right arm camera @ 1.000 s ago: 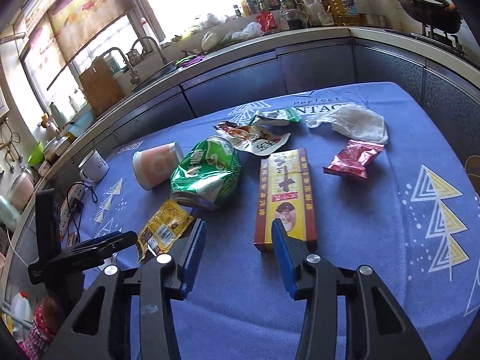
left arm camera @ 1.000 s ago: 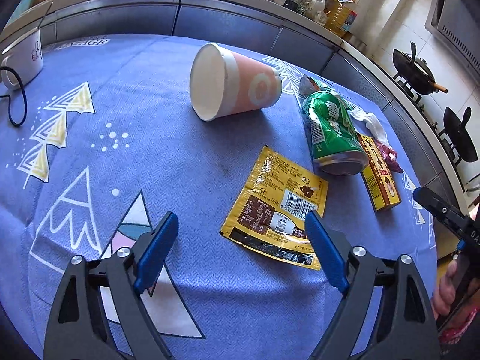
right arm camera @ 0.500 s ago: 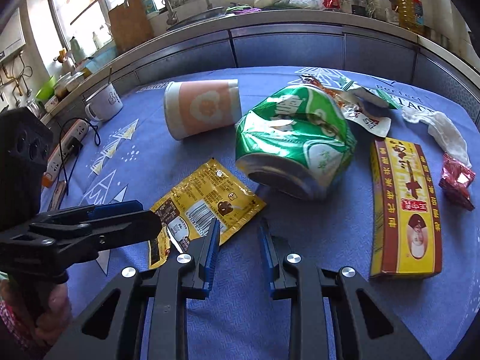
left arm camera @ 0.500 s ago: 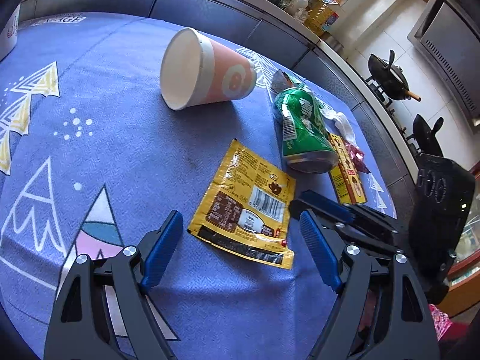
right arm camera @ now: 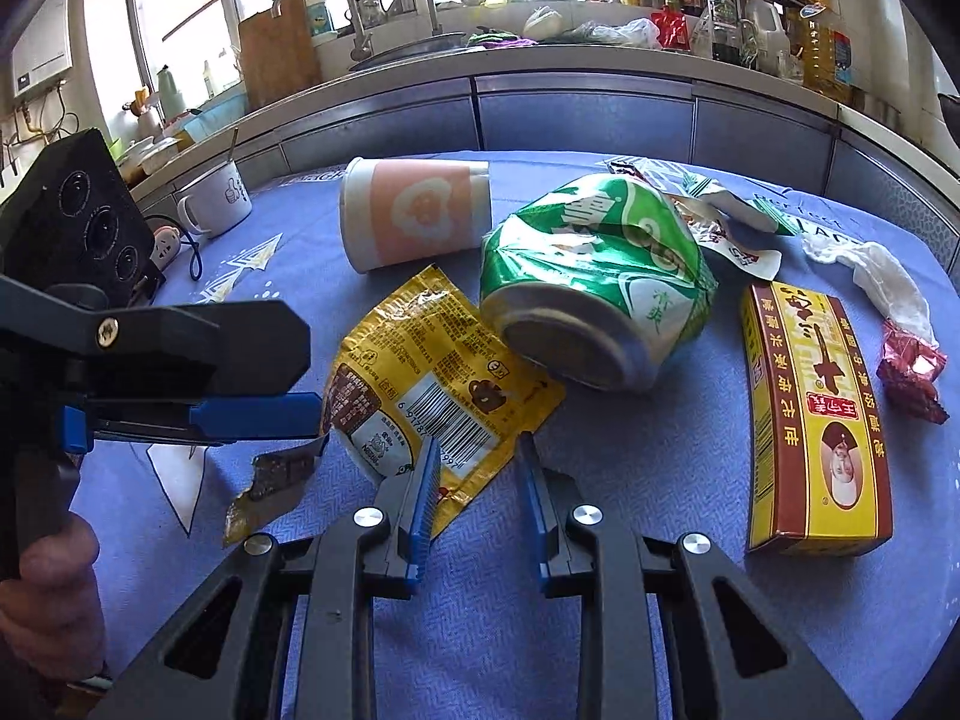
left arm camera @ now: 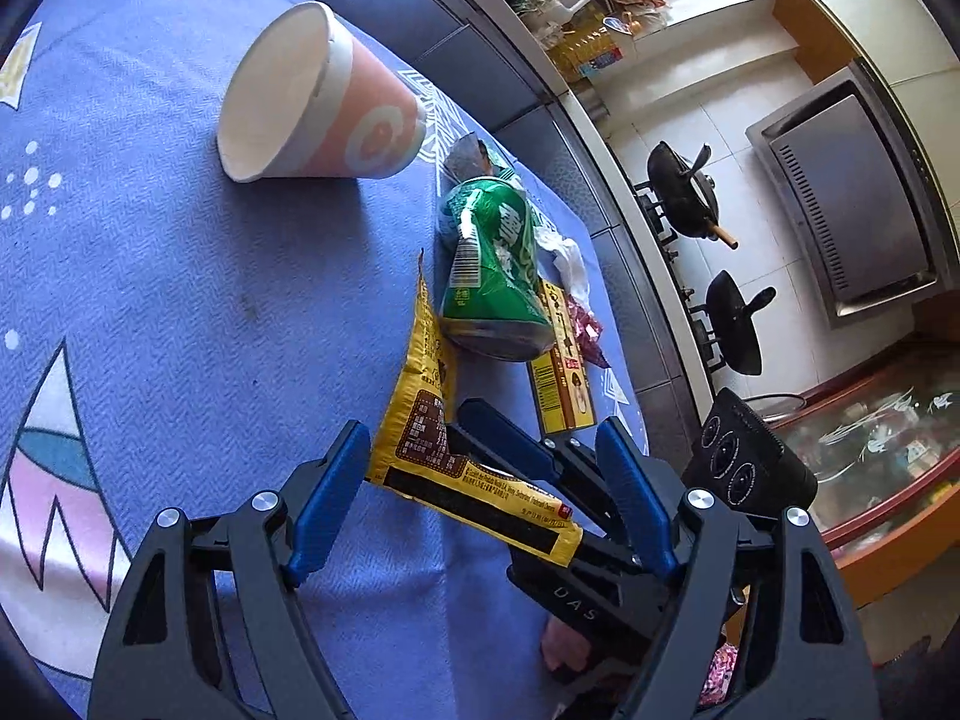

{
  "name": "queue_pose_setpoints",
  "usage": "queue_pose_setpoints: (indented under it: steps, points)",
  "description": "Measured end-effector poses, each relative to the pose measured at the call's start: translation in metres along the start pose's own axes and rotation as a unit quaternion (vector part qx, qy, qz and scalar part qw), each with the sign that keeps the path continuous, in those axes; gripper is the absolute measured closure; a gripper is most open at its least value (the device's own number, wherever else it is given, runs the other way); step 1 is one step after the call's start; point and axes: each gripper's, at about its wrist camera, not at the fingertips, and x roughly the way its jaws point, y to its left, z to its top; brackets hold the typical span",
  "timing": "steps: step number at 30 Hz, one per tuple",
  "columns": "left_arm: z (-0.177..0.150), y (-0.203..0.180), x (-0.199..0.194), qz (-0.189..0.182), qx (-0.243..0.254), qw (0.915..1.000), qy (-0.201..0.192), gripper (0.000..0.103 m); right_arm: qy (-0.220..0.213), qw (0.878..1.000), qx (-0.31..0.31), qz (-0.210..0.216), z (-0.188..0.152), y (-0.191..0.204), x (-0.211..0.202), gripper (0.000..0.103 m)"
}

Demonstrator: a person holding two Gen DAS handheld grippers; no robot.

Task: Collect trash
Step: 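Grasp the crushed green can with the right tool while the left tool holds the packet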

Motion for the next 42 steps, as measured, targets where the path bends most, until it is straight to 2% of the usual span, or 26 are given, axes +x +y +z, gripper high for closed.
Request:
queue_pose_setpoints:
  steps: [2, 6, 8, 10, 12, 14, 20, 22, 23, 26, 30, 35, 39, 42]
  points:
    - [0.008, 0.000, 0.004, -0.002, 0.003, 1.0000, 0.001, 0.027, 0.000, 1.000, 0.002, 0.003, 0.001, -0.001, 0.001, 0.077]
    - [0.020, -0.002, 0.019, 0.028, 0.014, 0.9995, 0.006, 0.027, -0.001, 1.000, 0.006, 0.010, 0.000, -0.003, 0.001, 0.077]
    - [0.023, 0.000, 0.025, 0.037, 0.018, 0.9991, 0.009, 0.042, -0.001, 1.000, 0.009, 0.014, -0.001, -0.006, -0.001, 0.077]
    - [0.024, 0.004, 0.030, 0.041, 0.016, 0.9989, 0.017, 0.078, -0.001, 1.000, 0.011, 0.016, 0.000, -0.007, -0.001, 0.076]
    - [0.023, 0.008, 0.035, 0.047, 0.010, 0.9985, 0.026, 0.101, -0.001, 1.000, 0.012, 0.017, 0.000, -0.007, -0.002, 0.077]
    - [0.020, 0.011, 0.034, 0.058, 0.010, 0.9980, 0.023, 0.101, 0.000, 1.000, 0.014, 0.018, -0.002, -0.007, -0.004, 0.077]
    - [0.010, 0.012, 0.007, 0.053, 0.020, 0.9984, 0.000, 0.102, -0.003, 0.997, 0.054, 0.057, -0.015, -0.018, -0.030, 0.071]
    - [0.007, 0.008, -0.002, 0.050, 0.029, 0.9983, -0.008, 0.102, -0.025, 0.996, 0.062, 0.059, -0.012, -0.023, -0.046, 0.054]
    - [0.006, 0.006, -0.005, 0.049, 0.033, 0.9982, -0.010, 0.102, -0.039, 0.995, 0.068, 0.059, -0.008, -0.027, -0.054, 0.050]
    - [0.005, 0.002, -0.010, 0.047, 0.039, 0.9980, -0.013, 0.102, -0.062, 0.990, 0.108, 0.067, 0.010, -0.047, -0.069, 0.048]
    - [0.005, 0.001, -0.009, 0.047, 0.039, 0.9981, -0.012, 0.101, -0.034, 0.981, 0.172, 0.077, 0.039, -0.081, -0.050, 0.054]
    - [0.004, 0.002, -0.005, 0.047, 0.036, 0.9982, -0.005, 0.101, 0.003, 0.977, 0.204, 0.066, 0.062, -0.117, -0.019, 0.055]
    - [0.004, 0.005, -0.008, 0.048, 0.034, 0.9983, -0.007, 0.101, 0.054, 0.976, 0.192, 0.089, 0.074, -0.121, 0.010, 0.055]
    - [0.004, 0.009, -0.012, 0.049, 0.029, 0.9983, -0.010, 0.101, 0.060, 0.973, 0.191, 0.114, 0.073, -0.111, 0.019, 0.056]
